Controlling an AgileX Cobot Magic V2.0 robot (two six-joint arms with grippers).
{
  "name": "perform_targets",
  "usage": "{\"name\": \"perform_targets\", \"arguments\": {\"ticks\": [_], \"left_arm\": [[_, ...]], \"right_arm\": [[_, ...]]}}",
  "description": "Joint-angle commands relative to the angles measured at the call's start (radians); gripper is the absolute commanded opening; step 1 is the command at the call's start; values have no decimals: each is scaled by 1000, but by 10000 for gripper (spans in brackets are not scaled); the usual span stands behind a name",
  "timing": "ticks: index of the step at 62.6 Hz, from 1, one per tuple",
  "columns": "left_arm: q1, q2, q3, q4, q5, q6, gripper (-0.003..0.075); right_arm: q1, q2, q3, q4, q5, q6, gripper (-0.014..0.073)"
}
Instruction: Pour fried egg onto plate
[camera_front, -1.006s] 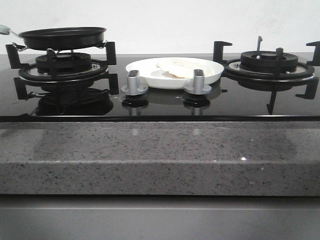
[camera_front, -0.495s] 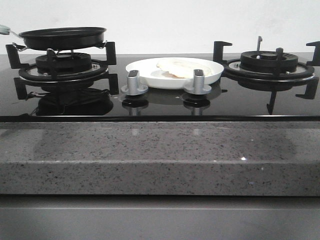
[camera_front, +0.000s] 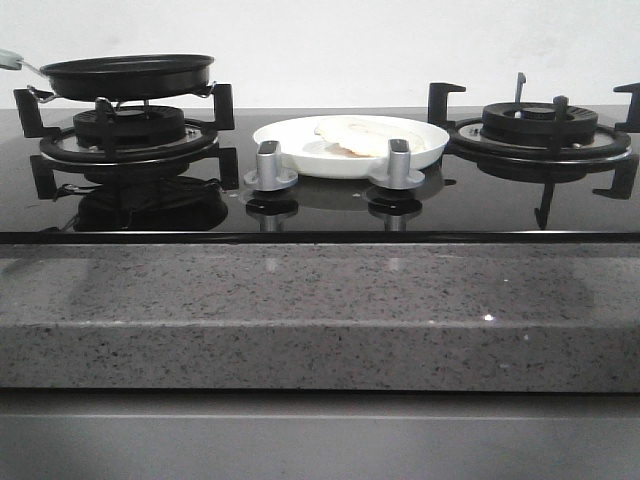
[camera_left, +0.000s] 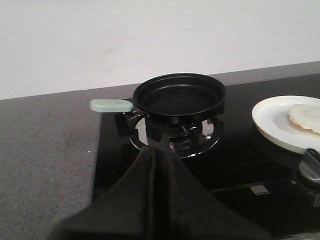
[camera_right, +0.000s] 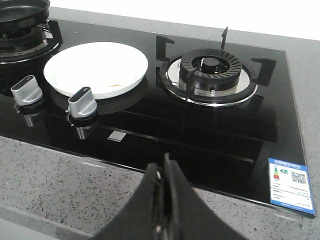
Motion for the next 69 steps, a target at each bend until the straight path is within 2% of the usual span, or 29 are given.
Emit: {"name": "perform_targets", "arguments": {"ticks": [1, 15, 29, 37, 47, 53, 69], "left_arm": [[-9, 3, -11, 183, -90, -207, -20], [2, -114, 110, 189, -90, -215, -20], [134, -389, 341, 168, -88, -215, -20], [182, -497, 419, 109, -80, -215, -20], [189, -497, 483, 80, -131, -215, -20], [189, -497, 526, 80, -221, -215, -20], [189, -497, 522, 80, -189, -215, -20]], "right_arm": [[4, 8, -23, 3, -83, -7, -108], [4, 8, -23, 3, -83, -7, -108], [4, 8, -23, 3, -83, -7, -108], [4, 8, -23, 3, -83, -7, -108], [4, 8, -23, 3, -83, -7, -108], [4, 8, -23, 3, -83, -7, -108], [4, 8, -23, 3, -83, -7, -108]]}}
